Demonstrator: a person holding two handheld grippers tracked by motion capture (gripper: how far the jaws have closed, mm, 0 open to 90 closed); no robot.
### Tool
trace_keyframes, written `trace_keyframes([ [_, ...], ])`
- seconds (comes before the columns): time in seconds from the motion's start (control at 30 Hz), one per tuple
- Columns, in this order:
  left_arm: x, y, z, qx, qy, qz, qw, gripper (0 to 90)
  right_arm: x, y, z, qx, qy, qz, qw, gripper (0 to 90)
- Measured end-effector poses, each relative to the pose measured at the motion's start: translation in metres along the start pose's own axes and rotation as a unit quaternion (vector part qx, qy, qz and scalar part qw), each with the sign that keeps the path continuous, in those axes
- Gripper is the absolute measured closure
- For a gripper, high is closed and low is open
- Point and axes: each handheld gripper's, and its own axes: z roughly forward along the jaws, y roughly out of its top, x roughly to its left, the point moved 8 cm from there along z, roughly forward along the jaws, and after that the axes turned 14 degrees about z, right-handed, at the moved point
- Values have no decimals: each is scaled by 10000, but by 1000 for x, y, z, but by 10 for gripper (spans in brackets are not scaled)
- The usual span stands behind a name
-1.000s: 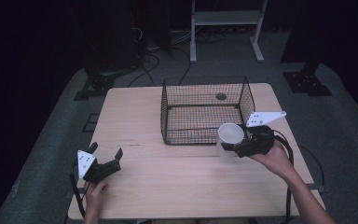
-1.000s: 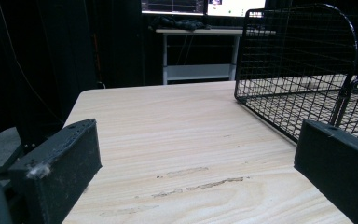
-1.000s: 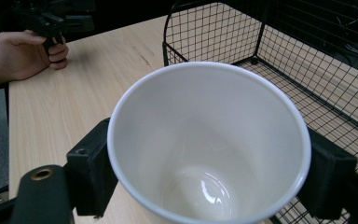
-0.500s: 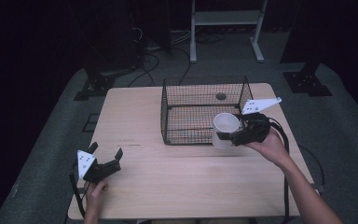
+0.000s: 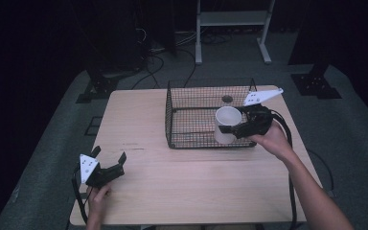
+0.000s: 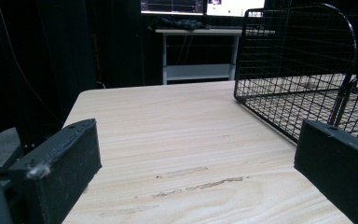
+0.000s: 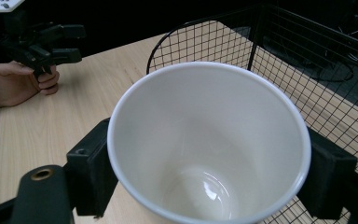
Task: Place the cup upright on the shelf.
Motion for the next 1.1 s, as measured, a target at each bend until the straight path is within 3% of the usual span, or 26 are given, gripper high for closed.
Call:
trace_keyframes([
  [1.1, 0, 0, 0, -9, -9, -4, 10000, 0, -28, 45, 46, 211, -214, 102, 9995, 193],
])
